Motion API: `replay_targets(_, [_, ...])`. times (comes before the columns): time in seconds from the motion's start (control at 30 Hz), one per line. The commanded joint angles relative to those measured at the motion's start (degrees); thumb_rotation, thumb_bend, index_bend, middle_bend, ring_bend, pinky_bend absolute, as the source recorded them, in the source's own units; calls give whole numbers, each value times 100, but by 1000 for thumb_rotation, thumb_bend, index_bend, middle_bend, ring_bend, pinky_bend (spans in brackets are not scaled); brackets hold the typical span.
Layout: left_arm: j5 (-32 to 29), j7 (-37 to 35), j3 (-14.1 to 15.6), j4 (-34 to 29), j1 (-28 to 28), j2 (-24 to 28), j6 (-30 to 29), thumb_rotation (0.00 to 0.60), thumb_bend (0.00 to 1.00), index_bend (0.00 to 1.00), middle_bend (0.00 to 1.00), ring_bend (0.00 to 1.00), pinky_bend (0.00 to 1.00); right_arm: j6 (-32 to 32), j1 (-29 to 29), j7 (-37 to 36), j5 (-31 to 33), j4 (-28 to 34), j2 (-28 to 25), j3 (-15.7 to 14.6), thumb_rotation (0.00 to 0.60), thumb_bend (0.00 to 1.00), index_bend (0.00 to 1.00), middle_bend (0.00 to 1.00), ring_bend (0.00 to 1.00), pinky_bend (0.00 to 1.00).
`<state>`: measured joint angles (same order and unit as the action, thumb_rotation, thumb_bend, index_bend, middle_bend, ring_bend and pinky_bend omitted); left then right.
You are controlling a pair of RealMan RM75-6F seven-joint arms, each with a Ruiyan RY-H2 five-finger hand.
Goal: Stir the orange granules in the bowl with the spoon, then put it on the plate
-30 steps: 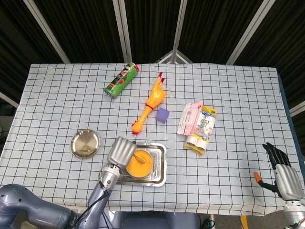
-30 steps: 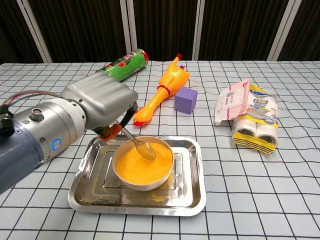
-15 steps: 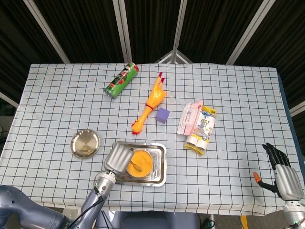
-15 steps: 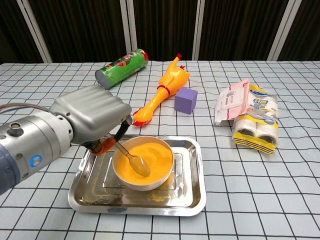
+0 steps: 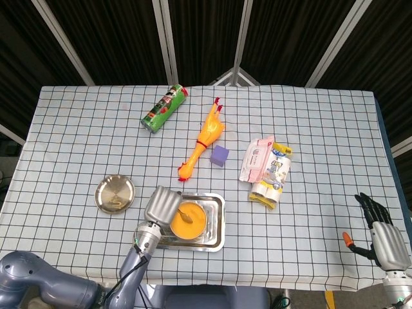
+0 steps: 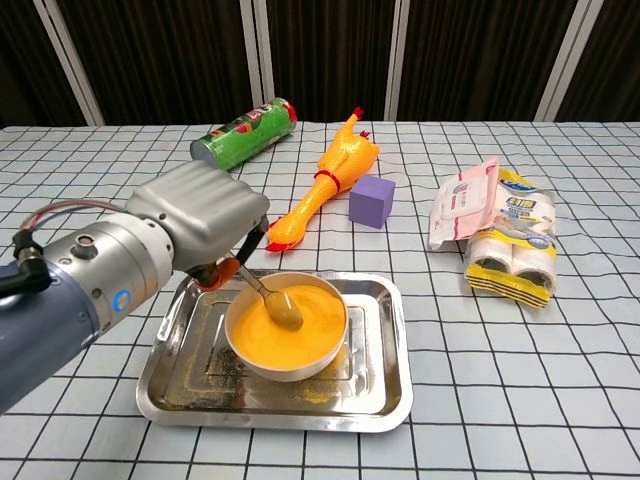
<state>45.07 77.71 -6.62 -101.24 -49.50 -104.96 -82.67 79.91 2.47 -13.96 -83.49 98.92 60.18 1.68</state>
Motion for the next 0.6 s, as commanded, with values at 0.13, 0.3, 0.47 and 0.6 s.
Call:
replay_targets(0.13, [115,-163,-74,-44,7,110,6,600,770,834,1000,1000,987,-1,3,-3,-2,3,-1,4,600,404,0,0,0,0])
replay_targets(0.3, [200,-225,-30,-253,44,267,3,600,770,833,1000,1000,986,-2,-1,9,-4,21,-2,-4,600,404,0,0,0,0])
replay_targets(0.47, [243,-242,-13,-336,64,371,-11,600,770,833,1000,1000,987,1,-4,12,-8,34,-5,-8,600,405,0,0,0,0])
replay_targets(0.6, [207,-176,-29,-221,32,355,10,600,770,833,1000,1000,987,4,-8,-4,-7,45,-12,-9,600,404,0,0,0,0])
